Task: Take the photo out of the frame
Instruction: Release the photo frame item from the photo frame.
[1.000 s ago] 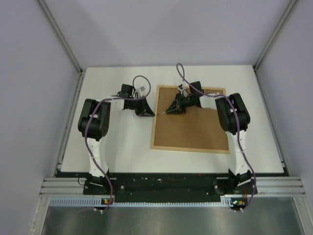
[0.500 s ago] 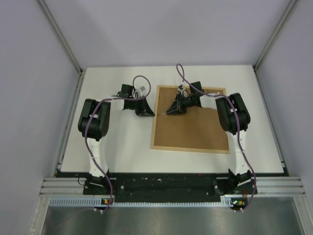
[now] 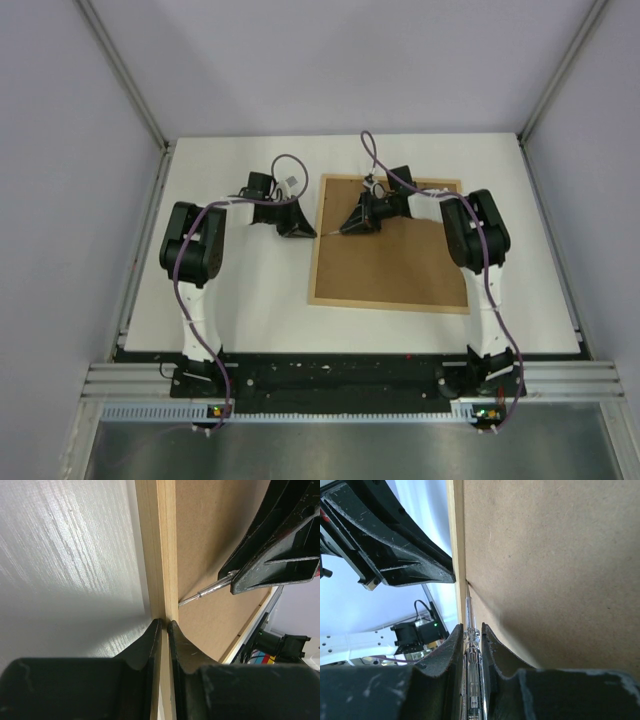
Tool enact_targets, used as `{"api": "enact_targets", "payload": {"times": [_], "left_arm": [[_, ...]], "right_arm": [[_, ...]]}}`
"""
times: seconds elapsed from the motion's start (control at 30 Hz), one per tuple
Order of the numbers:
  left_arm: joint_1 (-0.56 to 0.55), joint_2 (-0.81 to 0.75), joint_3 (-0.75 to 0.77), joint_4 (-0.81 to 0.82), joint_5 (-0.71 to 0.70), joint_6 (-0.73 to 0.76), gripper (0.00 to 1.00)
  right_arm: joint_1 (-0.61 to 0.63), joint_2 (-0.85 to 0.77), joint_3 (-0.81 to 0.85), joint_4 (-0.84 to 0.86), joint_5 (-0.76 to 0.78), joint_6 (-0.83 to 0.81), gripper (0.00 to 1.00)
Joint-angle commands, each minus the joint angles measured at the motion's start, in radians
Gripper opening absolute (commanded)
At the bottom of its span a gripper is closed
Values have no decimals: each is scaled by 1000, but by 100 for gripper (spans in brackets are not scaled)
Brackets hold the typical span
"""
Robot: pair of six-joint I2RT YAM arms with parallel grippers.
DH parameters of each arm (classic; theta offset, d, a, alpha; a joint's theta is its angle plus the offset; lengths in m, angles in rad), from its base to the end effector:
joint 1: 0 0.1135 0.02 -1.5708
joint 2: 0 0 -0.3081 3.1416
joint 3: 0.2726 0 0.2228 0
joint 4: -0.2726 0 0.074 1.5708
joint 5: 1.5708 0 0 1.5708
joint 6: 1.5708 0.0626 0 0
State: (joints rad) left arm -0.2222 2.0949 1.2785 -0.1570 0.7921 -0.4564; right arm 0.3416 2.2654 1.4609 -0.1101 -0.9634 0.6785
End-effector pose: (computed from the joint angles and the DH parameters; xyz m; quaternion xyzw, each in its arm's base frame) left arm 0.4108 -0.1385 0.1674 0.0097 0.8890 -0.4380 0.1333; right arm 0.4314 0.2079 0.1503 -0.0065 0.8521 0.5222 0.0351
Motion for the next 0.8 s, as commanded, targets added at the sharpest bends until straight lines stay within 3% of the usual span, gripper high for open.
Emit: {"api": "enact_targets", "payload": {"times": [0.0, 0.77], "left_arm": [[-20, 37, -25, 27, -59, 12, 13], [-37, 43, -31, 33, -87, -1, 12]], "right_arm": [[20, 56, 10, -63, 124, -23, 0], [94, 129, 32, -63, 130, 13, 0]]}}
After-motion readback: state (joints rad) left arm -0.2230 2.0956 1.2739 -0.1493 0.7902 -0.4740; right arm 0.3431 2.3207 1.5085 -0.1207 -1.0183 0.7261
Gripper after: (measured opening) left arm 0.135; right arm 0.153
